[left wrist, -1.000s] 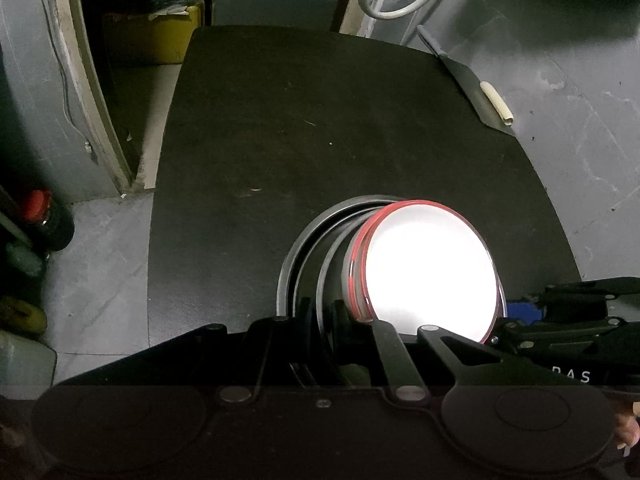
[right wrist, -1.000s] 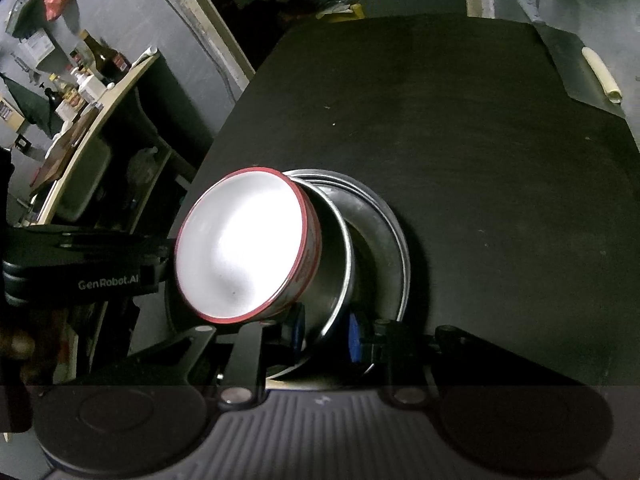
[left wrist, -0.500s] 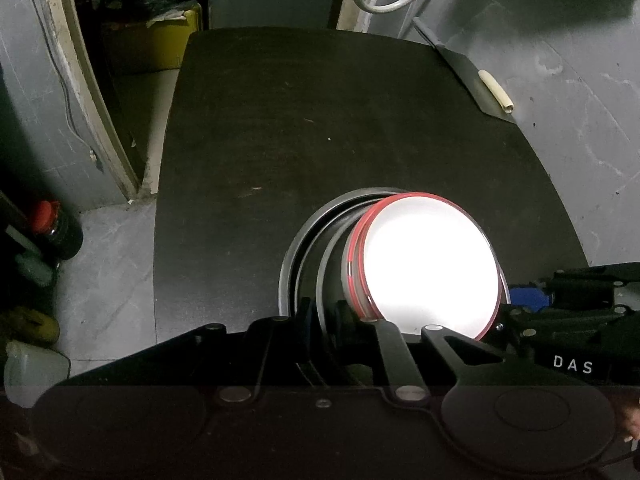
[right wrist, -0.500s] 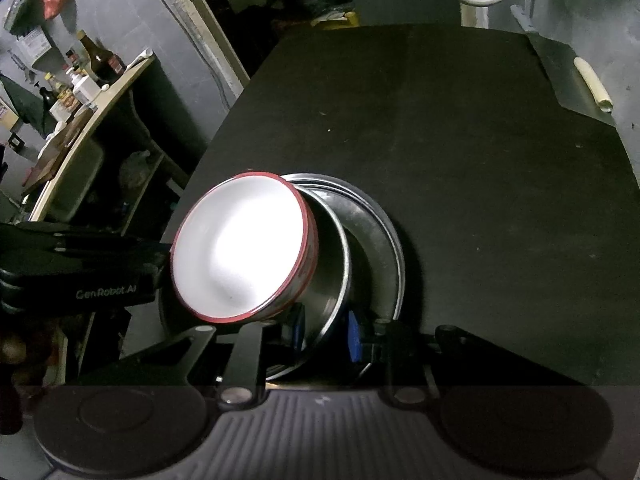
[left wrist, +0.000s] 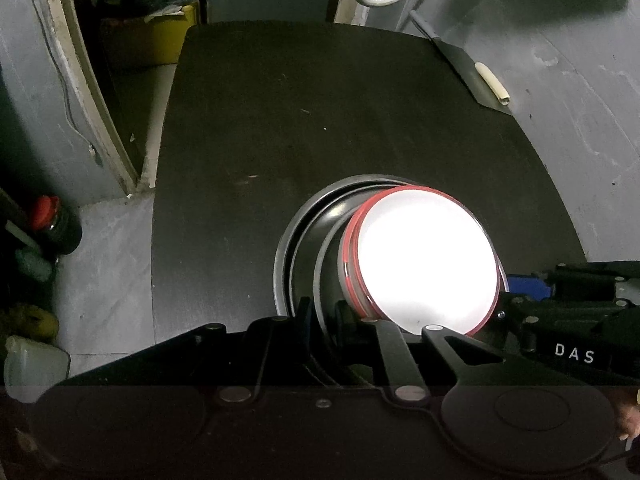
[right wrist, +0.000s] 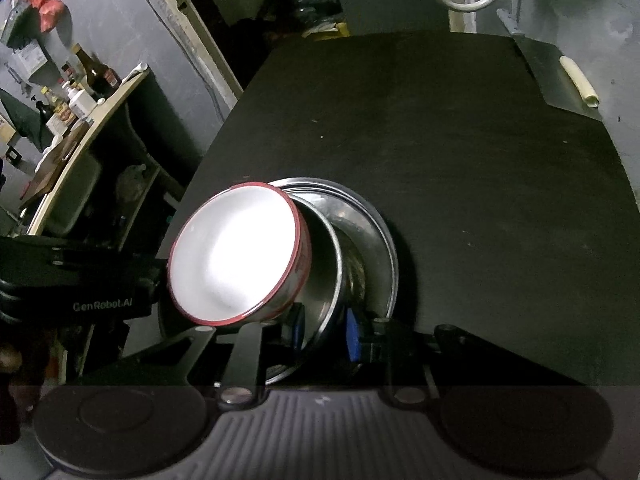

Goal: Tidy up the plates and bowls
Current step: 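Lower the bowl stack into the steel basin with both grippers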

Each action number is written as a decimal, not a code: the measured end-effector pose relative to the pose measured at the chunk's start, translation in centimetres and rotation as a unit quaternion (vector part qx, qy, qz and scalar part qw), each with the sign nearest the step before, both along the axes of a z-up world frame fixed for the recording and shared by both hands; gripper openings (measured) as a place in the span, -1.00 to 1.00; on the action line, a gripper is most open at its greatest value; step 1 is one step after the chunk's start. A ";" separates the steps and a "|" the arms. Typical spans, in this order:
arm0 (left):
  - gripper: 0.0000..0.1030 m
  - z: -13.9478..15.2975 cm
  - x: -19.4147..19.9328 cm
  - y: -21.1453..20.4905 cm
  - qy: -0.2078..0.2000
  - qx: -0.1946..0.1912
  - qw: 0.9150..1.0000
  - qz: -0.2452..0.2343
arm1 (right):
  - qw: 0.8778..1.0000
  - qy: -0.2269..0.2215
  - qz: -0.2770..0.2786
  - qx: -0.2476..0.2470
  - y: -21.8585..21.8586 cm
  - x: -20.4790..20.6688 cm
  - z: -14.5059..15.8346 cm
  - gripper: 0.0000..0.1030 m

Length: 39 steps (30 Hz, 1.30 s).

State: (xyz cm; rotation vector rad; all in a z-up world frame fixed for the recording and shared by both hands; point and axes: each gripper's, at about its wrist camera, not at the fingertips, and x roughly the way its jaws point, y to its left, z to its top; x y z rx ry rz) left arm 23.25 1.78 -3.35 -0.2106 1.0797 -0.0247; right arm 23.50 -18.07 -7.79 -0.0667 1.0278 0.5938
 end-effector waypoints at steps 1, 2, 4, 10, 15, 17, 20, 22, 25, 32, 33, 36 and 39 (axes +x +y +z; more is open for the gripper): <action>-0.74 0.0 -0.1 0.0 0.000 0.001 1.000 0.000 | 1.000 -0.001 -0.001 0.000 0.0 -0.1 0.0 -0.53; -0.74 0.0 -0.1 -0.1 0.001 0.001 1.000 0.000 | 1.000 -0.002 -0.003 0.001 -0.1 -0.2 0.0 -0.53; -0.74 0.0 -0.2 -0.2 0.001 0.002 1.000 -0.001 | 1.000 -0.002 -0.005 0.002 -0.1 -0.2 0.1 -0.53; -0.73 0.0 -0.6 -0.5 0.001 0.009 1.000 -0.005 | 1.000 -0.005 -0.011 0.002 -0.2 -0.4 0.1 -0.52; -0.72 0.1 -0.8 -0.7 -0.002 0.016 1.000 -0.006 | 1.000 -0.010 -0.017 0.003 -0.3 -0.6 0.0 -0.49; -0.72 0.2 -0.7 -0.9 -0.004 0.020 1.000 -0.008 | 1.000 -0.013 -0.019 0.003 -0.3 -0.7 0.1 -0.47; -0.69 0.3 -1.0 -1.3 -0.010 0.034 0.999 -0.012 | 1.000 -0.018 -0.020 0.002 -0.4 -0.9 0.1 -0.45; -0.67 0.3 -1.1 -1.6 -0.017 0.045 0.999 -0.017 | 1.000 -0.022 -0.021 0.002 -0.4 -1.1 0.1 -0.44; -0.54 0.2 -1.4 -1.7 -0.031 0.065 0.997 -0.018 | 0.999 -0.033 -0.017 -0.003 -0.2 -1.5 0.0 -0.42; -0.79 0.2 -1.7 -1.7 -0.048 0.059 0.997 -0.021 | 0.998 -0.059 0.006 -0.017 0.7 -2.2 -0.1 -0.52; -0.79 0.2 -1.6 -1.6 -0.047 0.055 0.997 -0.020 | 0.998 -0.061 0.007 -0.017 0.8 -2.2 0.0 -0.52; -0.79 0.3 -1.5 -1.4 -0.051 0.051 0.997 -0.018 | 0.998 -0.065 0.008 -0.018 0.9 -2.1 0.0 -0.53; -0.79 0.4 -1.4 -1.4 -0.059 0.049 0.997 -0.018 | 0.997 -0.073 0.011 -0.018 0.9 -2.5 0.1 -0.53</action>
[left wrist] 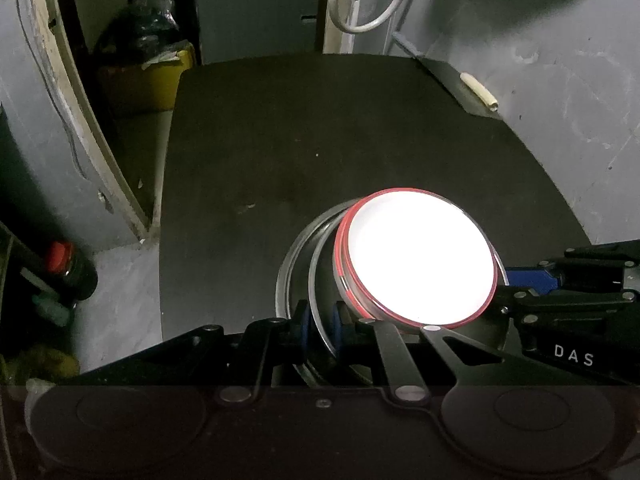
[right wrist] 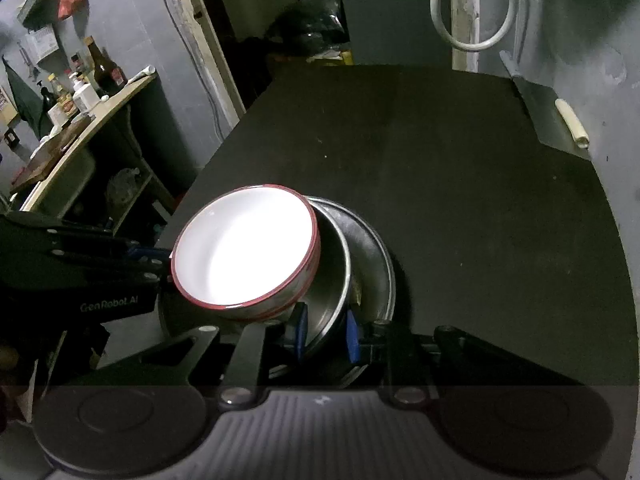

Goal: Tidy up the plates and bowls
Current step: 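Lower the bowl stack into the steel basin with both grippers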

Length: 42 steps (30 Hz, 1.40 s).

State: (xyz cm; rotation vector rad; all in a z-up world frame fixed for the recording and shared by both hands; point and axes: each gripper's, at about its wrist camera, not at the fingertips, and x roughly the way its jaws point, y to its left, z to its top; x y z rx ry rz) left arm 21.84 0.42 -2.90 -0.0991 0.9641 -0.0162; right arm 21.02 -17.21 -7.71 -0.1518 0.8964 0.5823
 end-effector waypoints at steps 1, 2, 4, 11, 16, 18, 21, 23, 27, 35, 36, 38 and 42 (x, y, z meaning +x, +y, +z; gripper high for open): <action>-0.79 0.1 0.1 0.1 -0.003 0.000 1.000 0.000 | 1.000 -0.002 0.000 0.002 0.0 0.0 0.1 -0.53; -0.79 0.1 0.2 0.1 -0.004 0.000 1.000 0.001 | 1.000 -0.005 0.001 0.004 -0.1 0.1 0.2 -0.53; -0.79 0.0 0.5 0.1 -0.004 0.003 1.000 0.001 | 1.000 -0.012 0.003 0.005 0.0 0.4 0.3 -0.53; -0.79 -0.1 1.2 -0.4 -0.007 0.014 1.000 -0.006 | 1.000 -0.007 -0.007 0.013 -0.3 1.0 -0.2 -0.53; -0.79 0.0 1.1 -0.1 0.004 0.018 1.000 -0.004 | 1.000 0.004 -0.007 0.022 -0.4 1.1 -0.4 -0.53; -0.79 0.1 1.0 0.1 0.005 0.020 1.000 -0.001 | 0.999 0.011 -0.007 0.029 -0.4 1.1 -0.5 -0.52; -0.80 0.0 1.1 0.2 0.005 0.021 1.000 0.002 | 0.999 0.017 -0.005 0.033 -0.3 1.1 -0.6 -0.50; -0.80 -0.1 1.0 0.2 0.004 0.021 1.000 0.003 | 0.999 0.017 -0.006 0.034 -0.2 1.3 -0.6 -0.50; -0.80 -0.1 1.0 0.2 0.003 0.019 1.000 0.004 | 0.999 0.016 -0.006 0.033 -0.3 1.3 -0.6 -0.50; -0.59 -0.2 0.8 0.4 0.004 0.025 1.000 0.010 | 1.000 0.008 -0.015 0.026 -0.3 0.8 -0.5 -0.38; -0.57 -0.1 0.7 0.3 0.004 0.026 1.000 0.010 | 1.000 0.008 -0.015 0.026 -0.4 0.8 -0.4 -0.35; -0.54 -0.1 0.6 0.2 0.005 0.028 1.000 0.012 | 1.000 0.007 -0.018 0.025 -0.5 0.7 -0.4 -0.33; -0.41 -0.1 0.4 0.3 0.007 0.032 0.999 0.015 | 0.999 0.004 -0.024 0.023 -0.6 0.5 -0.3 -0.22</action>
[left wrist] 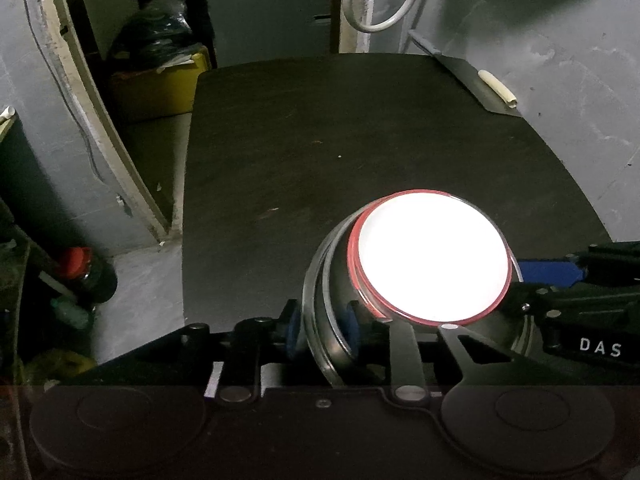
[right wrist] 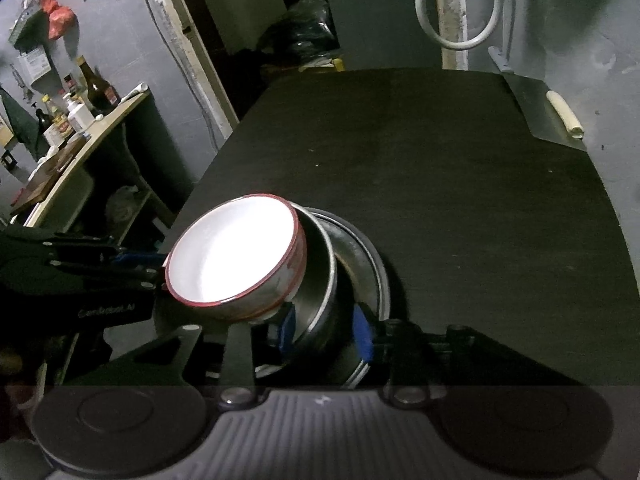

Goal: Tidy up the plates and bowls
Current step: 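Lower the bowl stack into the steel basin with both grippers, then open both grippers and pull them back from the stack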

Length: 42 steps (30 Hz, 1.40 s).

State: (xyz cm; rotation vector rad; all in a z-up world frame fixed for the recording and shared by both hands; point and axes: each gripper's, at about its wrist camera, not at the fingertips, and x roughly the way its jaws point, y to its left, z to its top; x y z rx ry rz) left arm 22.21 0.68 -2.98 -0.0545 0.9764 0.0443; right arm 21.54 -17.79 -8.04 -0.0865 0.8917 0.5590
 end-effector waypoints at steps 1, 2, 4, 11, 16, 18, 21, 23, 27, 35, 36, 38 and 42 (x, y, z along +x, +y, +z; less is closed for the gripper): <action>-0.39 0.0 -0.1 0.0 0.000 0.001 1.000 0.001 | 1.000 0.000 -0.002 0.000 -0.1 0.0 0.0 -0.21; -0.36 0.0 -0.1 0.0 0.000 0.002 1.000 0.002 | 1.000 -0.001 -0.003 0.001 -0.2 -0.1 0.0 -0.21; -0.32 0.1 -0.2 0.1 0.000 0.004 1.000 0.005 | 1.000 0.000 -0.003 0.003 -0.3 -0.3 0.0 -0.21; -0.06 0.1 -0.7 0.1 0.001 0.017 1.000 0.020 | 1.000 -0.008 -0.006 0.001 -0.6 -0.5 0.2 -0.06; 0.15 0.3 -1.3 0.3 -0.006 0.021 0.999 0.031 | 1.000 -0.004 -0.014 0.006 -1.2 -0.6 0.2 0.14; 0.36 0.4 -1.6 0.4 -0.009 0.024 0.999 0.037 | 1.000 -0.006 -0.012 0.005 -1.3 -0.8 0.2 0.23; 0.59 0.7 -2.5 0.5 -0.020 0.027 0.998 0.048 | 1.000 -0.010 -0.008 0.005 -1.4 -1.1 0.3 0.32; 0.68 0.9 -3.2 0.5 -0.028 0.025 0.998 0.059 | 1.000 -0.011 -0.006 0.007 -1.6 -1.4 0.4 0.39; 0.86 1.4 -5.1 0.8 -0.053 0.014 0.995 0.086 | 1.000 -0.020 -0.006 0.011 -2.1 -1.8 0.7 0.58; 0.98 2.3 -9.1 0.9 -0.108 -0.022 0.986 0.128 | 0.998 -0.050 -0.015 0.032 -3.4 -3.3 1.6 0.99; 0.98 2.4 -9.5 0.8 -0.112 -0.024 0.985 0.129 | 0.998 -0.055 -0.014 0.033 -3.5 -3.6 1.7 0.99; 0.98 2.5 -10.1 0.6 -0.115 -0.021 0.985 0.125 | 0.997 -0.065 -0.013 0.038 -3.9 -4.3 2.1 0.99; 0.98 2.8 -11.3 0.3 -0.133 -0.023 0.984 0.115 | 0.996 -0.079 -0.014 0.044 -4.3 -6.0 2.7 0.99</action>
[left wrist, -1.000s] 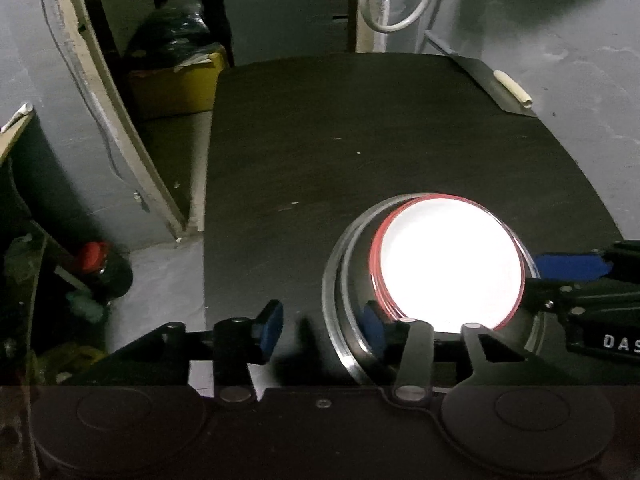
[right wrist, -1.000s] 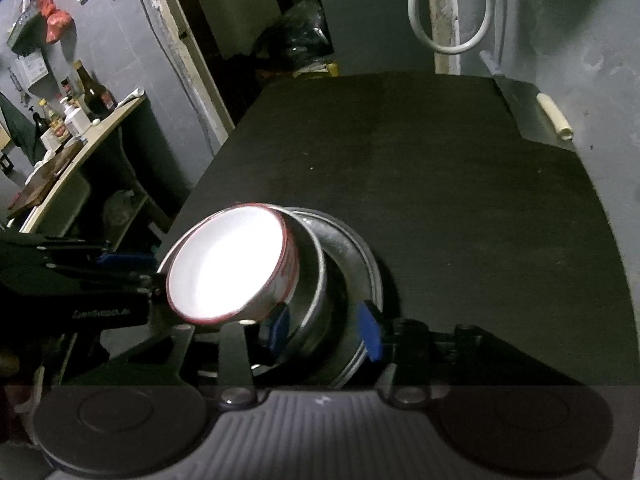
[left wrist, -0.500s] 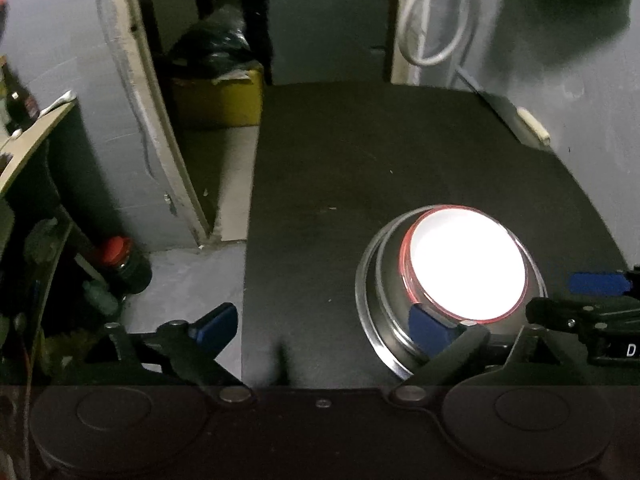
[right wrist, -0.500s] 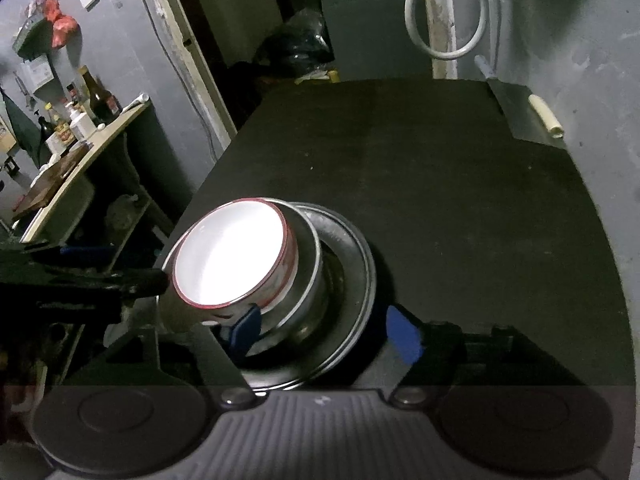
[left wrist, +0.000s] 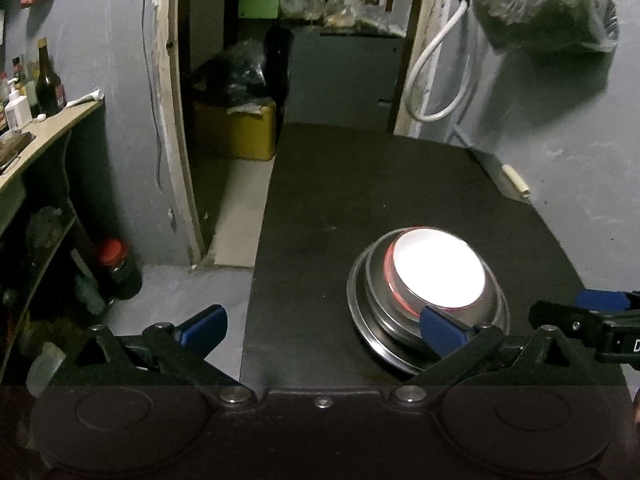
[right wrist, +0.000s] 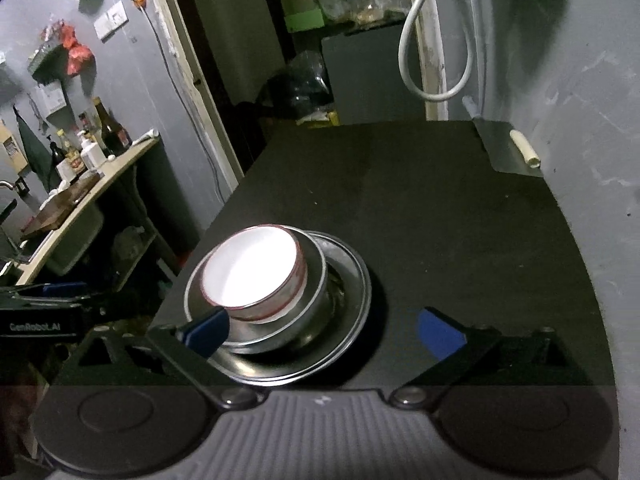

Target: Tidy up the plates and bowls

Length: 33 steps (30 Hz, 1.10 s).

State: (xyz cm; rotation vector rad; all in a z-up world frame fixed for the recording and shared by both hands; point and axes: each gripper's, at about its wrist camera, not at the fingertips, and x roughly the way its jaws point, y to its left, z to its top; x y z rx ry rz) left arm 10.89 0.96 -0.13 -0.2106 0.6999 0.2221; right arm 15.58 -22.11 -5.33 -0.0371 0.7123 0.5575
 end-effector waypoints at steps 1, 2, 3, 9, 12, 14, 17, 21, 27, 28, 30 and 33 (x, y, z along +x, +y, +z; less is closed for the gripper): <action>0.98 0.1 -0.4 -0.1 -0.006 0.001 1.000 -0.001 | 1.000 -0.003 -0.001 0.001 -0.1 -0.4 0.1 0.99; 0.98 0.2 -0.9 -0.2 -0.010 0.004 1.000 -0.004 | 1.000 -0.005 -0.003 0.001 -0.1 -1.1 0.2 0.99; 0.98 0.2 -1.2 -0.3 -0.014 0.007 1.000 -0.006 | 1.000 -0.007 -0.004 0.003 -0.2 -1.5 0.3 0.99; 0.98 0.6 -4.3 -0.2 -0.031 0.018 0.999 -0.025 | 0.999 -0.019 -0.026 0.003 0.1 -5.6 0.5 1.00; 0.98 0.7 -6.0 -0.2 -0.036 0.030 0.998 -0.035 | 0.998 -0.036 -0.045 0.003 0.2 -7.7 0.6 1.00; 0.98 0.7 -7.3 -0.1 -0.040 0.039 0.998 -0.041 | 0.997 -0.046 -0.057 0.003 0.3 -9.3 0.8 1.00; 0.98 0.6 -9.0 -0.1 -0.050 0.043 0.996 -0.053 | 0.996 -0.058 -0.065 0.002 0.2 -11.5 0.8 1.00; 0.98 0.4 -11.0 0.0 -0.056 0.039 0.996 -0.060 | 0.995 -0.064 -0.076 -0.001 0.2 -13.8 1.0 1.00; 0.98 -0.4 -13.6 0.2 -0.053 0.024 0.996 -0.066 | 0.994 -0.065 -0.084 -0.006 0.1 -16.9 0.4 1.00; 0.98 -0.5 -14.0 0.1 -0.051 0.024 0.996 -0.067 | 0.994 -0.064 -0.085 -0.006 0.0 -17.3 0.3 1.00; 0.98 -0.8 -14.7 0.1 -0.047 0.022 0.996 -0.071 | 0.994 -0.063 -0.086 -0.008 -0.1 -18.0 0.2 1.00; 0.98 -1.1 -15.8 0.0 -0.041 0.020 0.996 -0.076 | 0.994 -0.061 -0.091 -0.006 -0.4 -19.0 -0.1 1.00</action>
